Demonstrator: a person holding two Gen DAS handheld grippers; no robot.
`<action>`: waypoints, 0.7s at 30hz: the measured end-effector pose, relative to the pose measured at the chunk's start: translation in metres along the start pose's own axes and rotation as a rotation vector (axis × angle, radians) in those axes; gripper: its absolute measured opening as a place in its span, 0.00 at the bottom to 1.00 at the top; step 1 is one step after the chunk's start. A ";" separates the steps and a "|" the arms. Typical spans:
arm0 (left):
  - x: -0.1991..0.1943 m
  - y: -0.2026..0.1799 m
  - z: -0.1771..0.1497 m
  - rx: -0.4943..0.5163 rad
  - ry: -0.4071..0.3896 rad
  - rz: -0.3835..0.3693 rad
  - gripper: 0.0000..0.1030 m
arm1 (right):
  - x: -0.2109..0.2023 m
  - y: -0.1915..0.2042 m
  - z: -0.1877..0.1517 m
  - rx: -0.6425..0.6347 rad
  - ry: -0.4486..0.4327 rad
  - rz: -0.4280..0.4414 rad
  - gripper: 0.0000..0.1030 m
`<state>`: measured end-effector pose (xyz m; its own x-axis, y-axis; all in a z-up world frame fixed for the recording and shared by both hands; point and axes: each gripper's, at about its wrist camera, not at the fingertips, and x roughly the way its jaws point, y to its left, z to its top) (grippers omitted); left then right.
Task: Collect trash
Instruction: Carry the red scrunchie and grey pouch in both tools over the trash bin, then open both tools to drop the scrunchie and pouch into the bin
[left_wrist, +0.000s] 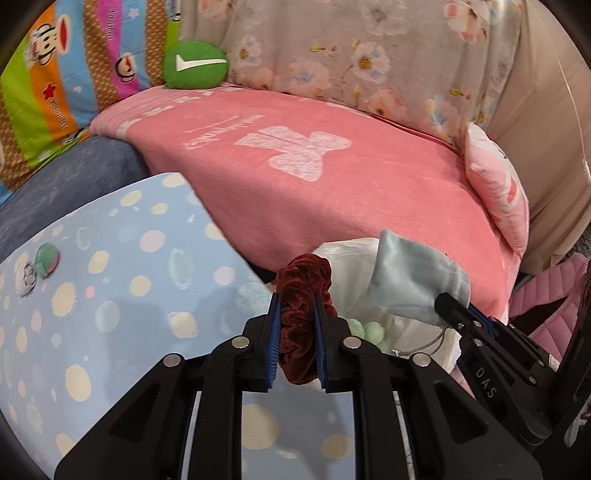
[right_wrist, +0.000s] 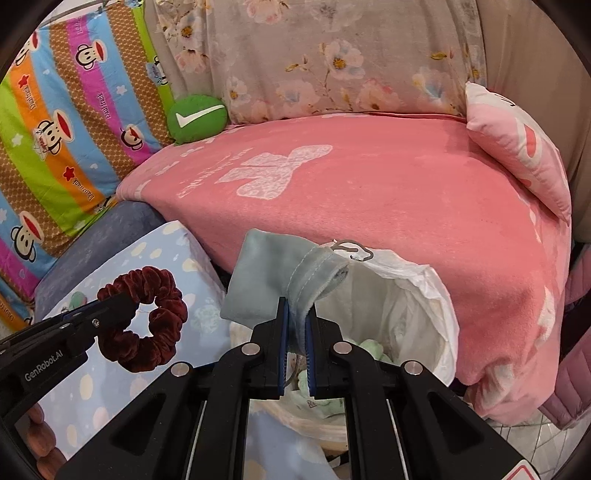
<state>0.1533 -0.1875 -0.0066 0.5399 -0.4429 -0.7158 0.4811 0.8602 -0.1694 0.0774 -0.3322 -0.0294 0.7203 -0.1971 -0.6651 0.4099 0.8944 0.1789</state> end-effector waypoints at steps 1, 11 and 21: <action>0.001 -0.005 0.001 0.008 0.001 -0.008 0.15 | -0.001 -0.006 0.000 0.005 -0.001 -0.008 0.07; 0.014 -0.050 0.004 0.055 0.015 -0.086 0.18 | -0.004 -0.038 0.001 0.035 -0.004 -0.045 0.10; 0.012 -0.039 0.003 0.021 -0.013 -0.028 0.54 | -0.001 -0.038 -0.007 0.041 0.005 -0.059 0.33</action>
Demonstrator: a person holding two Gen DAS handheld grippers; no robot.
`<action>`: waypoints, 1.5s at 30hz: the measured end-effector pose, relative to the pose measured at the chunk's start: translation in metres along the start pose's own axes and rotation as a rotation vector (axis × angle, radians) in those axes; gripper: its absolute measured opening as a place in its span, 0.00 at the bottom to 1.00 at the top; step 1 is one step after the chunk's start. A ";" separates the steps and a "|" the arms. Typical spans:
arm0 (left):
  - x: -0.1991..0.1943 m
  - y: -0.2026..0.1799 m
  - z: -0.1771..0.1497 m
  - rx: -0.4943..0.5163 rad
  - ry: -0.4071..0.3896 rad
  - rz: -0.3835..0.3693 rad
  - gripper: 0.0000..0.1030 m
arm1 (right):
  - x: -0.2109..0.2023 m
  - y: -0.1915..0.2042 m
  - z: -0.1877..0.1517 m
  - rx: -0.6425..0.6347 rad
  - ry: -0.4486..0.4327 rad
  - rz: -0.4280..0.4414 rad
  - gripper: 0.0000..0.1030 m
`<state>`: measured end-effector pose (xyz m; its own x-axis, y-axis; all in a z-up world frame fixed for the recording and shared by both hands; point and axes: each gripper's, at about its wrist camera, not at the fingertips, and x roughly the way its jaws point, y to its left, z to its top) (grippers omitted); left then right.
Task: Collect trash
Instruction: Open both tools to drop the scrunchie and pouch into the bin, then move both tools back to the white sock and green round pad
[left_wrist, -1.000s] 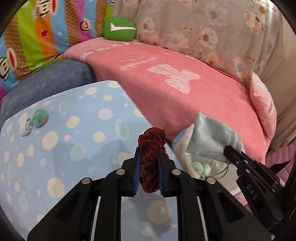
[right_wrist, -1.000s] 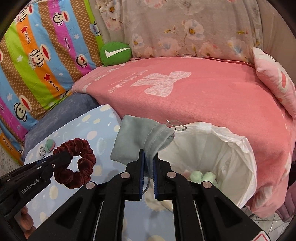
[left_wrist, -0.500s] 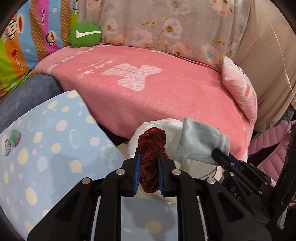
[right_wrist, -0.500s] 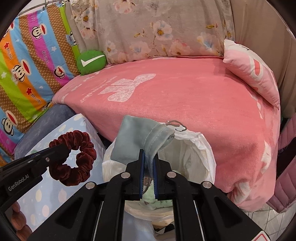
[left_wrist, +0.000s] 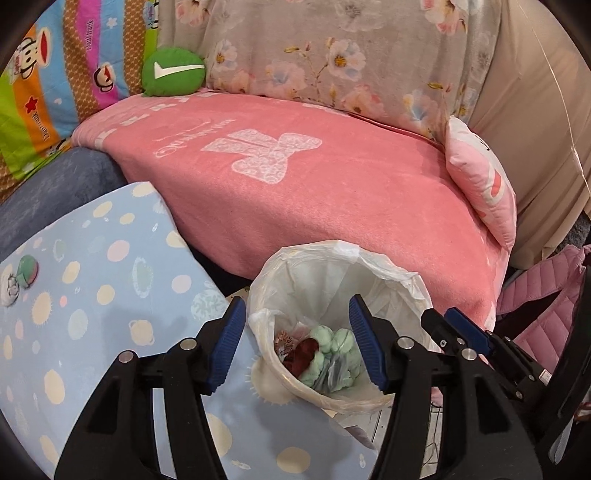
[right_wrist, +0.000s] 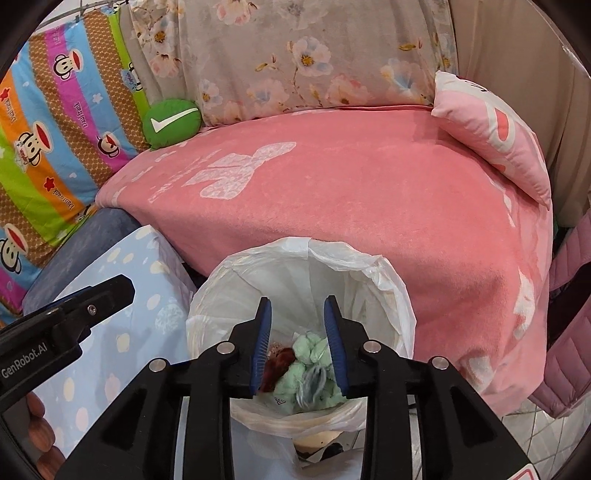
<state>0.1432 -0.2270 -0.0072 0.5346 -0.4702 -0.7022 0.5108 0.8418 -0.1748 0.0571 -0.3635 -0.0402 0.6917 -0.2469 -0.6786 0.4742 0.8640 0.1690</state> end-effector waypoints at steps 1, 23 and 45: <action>0.000 0.002 -0.001 -0.002 0.000 0.005 0.54 | 0.000 0.002 -0.001 -0.003 -0.001 -0.001 0.36; -0.014 0.062 -0.014 -0.090 -0.003 0.078 0.54 | -0.002 0.062 -0.011 -0.112 0.015 0.028 0.50; -0.031 0.142 -0.029 -0.213 -0.008 0.139 0.54 | 0.001 0.133 -0.019 -0.214 0.029 0.061 0.57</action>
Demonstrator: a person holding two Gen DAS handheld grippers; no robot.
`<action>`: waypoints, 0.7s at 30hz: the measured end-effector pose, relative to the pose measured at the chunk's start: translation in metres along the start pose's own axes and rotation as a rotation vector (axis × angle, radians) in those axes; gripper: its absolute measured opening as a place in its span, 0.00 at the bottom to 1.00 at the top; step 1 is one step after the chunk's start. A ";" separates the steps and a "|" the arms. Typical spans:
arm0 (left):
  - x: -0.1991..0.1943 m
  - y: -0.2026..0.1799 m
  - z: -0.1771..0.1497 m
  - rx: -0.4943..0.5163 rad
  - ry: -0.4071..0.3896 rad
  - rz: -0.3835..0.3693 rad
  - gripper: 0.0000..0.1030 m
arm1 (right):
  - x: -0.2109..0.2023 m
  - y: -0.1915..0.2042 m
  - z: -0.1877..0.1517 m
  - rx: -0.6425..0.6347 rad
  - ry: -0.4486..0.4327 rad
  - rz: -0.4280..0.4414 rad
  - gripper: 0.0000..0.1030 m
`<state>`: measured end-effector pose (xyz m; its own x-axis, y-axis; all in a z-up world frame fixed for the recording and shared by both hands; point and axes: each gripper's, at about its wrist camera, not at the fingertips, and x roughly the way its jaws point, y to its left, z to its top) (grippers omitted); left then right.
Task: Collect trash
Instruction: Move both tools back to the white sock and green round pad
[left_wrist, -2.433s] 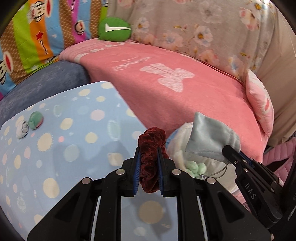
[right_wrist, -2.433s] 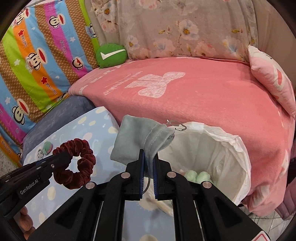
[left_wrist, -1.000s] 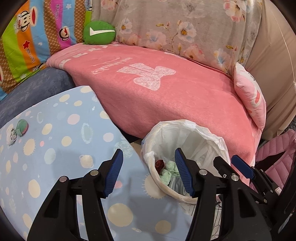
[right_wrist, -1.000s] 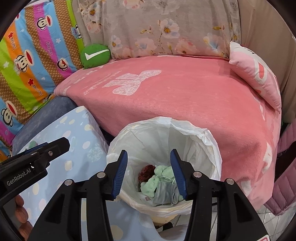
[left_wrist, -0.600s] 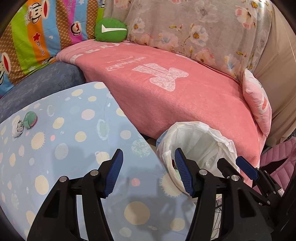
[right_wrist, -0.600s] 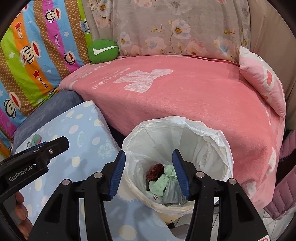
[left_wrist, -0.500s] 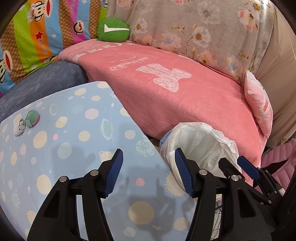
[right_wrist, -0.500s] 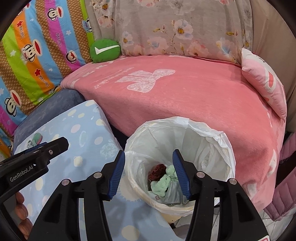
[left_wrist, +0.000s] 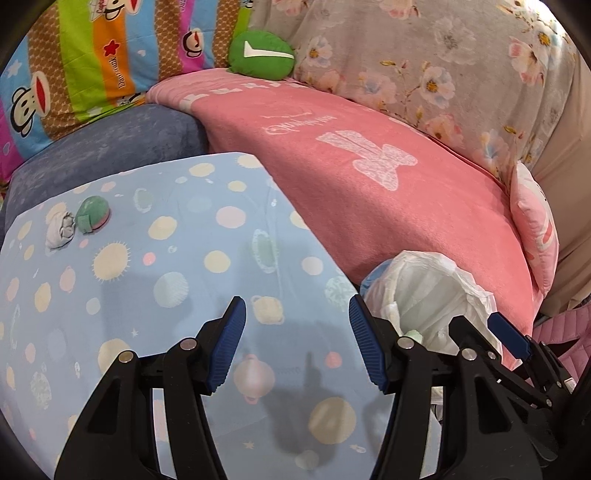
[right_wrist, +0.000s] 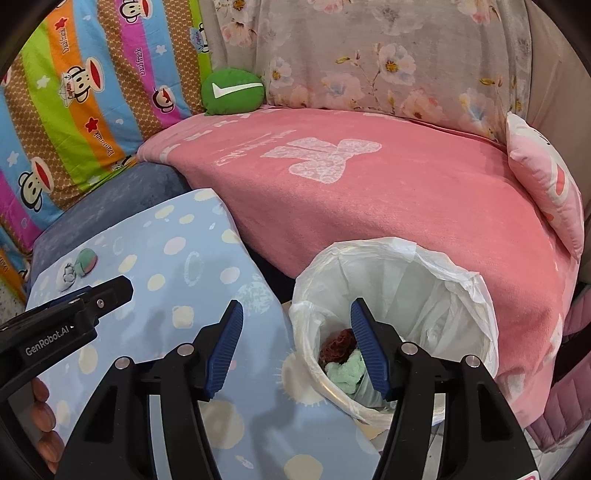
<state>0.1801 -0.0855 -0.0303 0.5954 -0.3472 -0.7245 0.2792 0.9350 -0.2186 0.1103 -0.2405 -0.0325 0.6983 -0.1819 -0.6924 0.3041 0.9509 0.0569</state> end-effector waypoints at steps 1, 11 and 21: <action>0.000 0.005 0.000 -0.006 0.000 0.005 0.54 | 0.001 0.004 0.000 -0.004 0.001 0.002 0.58; 0.003 0.055 -0.002 -0.081 0.008 0.045 0.57 | 0.010 0.045 -0.002 -0.057 0.021 0.034 0.60; 0.008 0.130 -0.005 -0.171 0.008 0.131 0.70 | 0.033 0.108 -0.006 -0.151 0.060 0.080 0.62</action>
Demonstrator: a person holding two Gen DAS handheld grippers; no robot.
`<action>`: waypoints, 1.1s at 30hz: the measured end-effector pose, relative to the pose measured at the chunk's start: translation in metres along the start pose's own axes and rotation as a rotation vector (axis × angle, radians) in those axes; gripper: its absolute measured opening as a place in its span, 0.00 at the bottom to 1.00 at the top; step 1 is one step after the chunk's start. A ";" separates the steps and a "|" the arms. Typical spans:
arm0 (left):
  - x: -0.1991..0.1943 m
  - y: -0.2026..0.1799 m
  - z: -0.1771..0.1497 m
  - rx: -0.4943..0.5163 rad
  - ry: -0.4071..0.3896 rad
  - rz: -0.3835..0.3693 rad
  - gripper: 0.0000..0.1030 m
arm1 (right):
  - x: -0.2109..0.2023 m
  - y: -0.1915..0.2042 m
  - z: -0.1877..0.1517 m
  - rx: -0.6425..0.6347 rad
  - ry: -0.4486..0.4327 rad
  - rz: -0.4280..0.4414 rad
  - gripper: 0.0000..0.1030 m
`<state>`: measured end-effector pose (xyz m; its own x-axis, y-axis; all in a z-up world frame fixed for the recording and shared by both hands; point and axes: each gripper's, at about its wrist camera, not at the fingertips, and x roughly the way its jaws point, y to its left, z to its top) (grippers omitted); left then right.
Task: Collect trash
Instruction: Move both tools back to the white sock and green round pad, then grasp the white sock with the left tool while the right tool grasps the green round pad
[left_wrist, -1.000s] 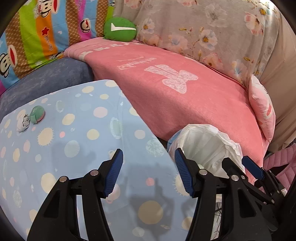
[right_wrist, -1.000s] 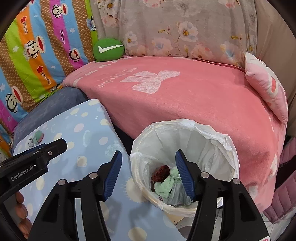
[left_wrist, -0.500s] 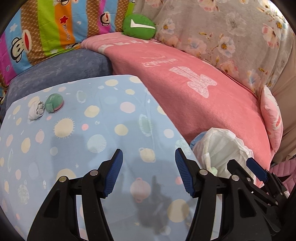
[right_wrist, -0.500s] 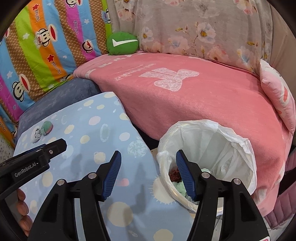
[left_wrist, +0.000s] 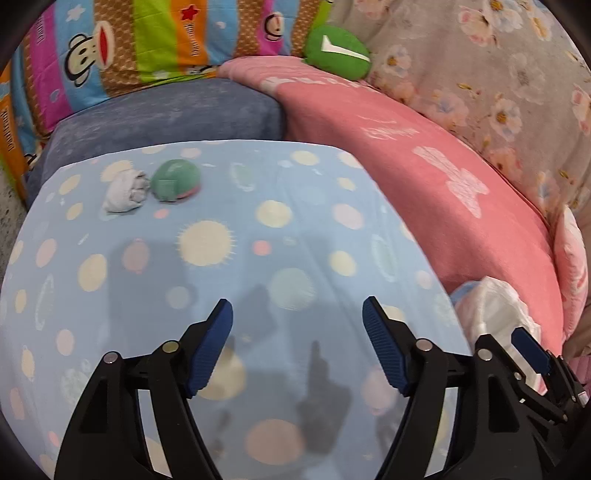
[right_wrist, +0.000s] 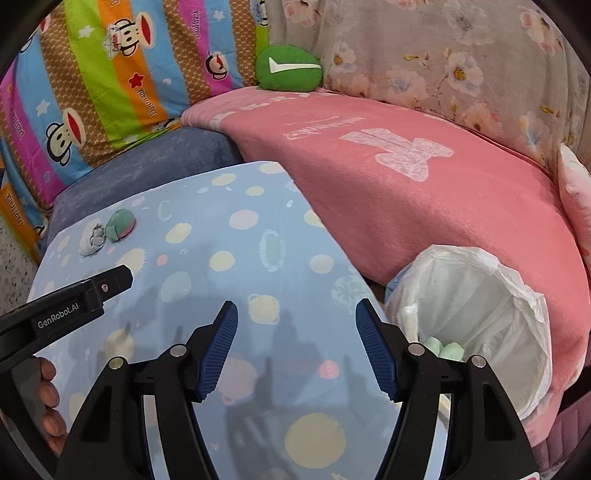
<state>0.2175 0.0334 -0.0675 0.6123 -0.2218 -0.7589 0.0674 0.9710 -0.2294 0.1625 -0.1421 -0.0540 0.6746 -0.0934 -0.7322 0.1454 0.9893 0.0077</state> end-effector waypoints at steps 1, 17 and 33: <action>0.002 0.010 0.002 -0.008 -0.001 0.018 0.74 | 0.004 0.008 0.002 -0.010 0.004 0.008 0.63; 0.046 0.180 0.065 -0.169 -0.019 0.221 0.88 | 0.107 0.162 0.053 -0.130 0.073 0.212 0.72; 0.108 0.239 0.099 -0.301 0.044 0.107 0.67 | 0.196 0.259 0.111 -0.120 0.117 0.336 0.63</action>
<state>0.3774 0.2501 -0.1435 0.5686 -0.1299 -0.8123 -0.2354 0.9204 -0.3120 0.4130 0.0829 -0.1196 0.5822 0.2453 -0.7751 -0.1604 0.9693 0.1863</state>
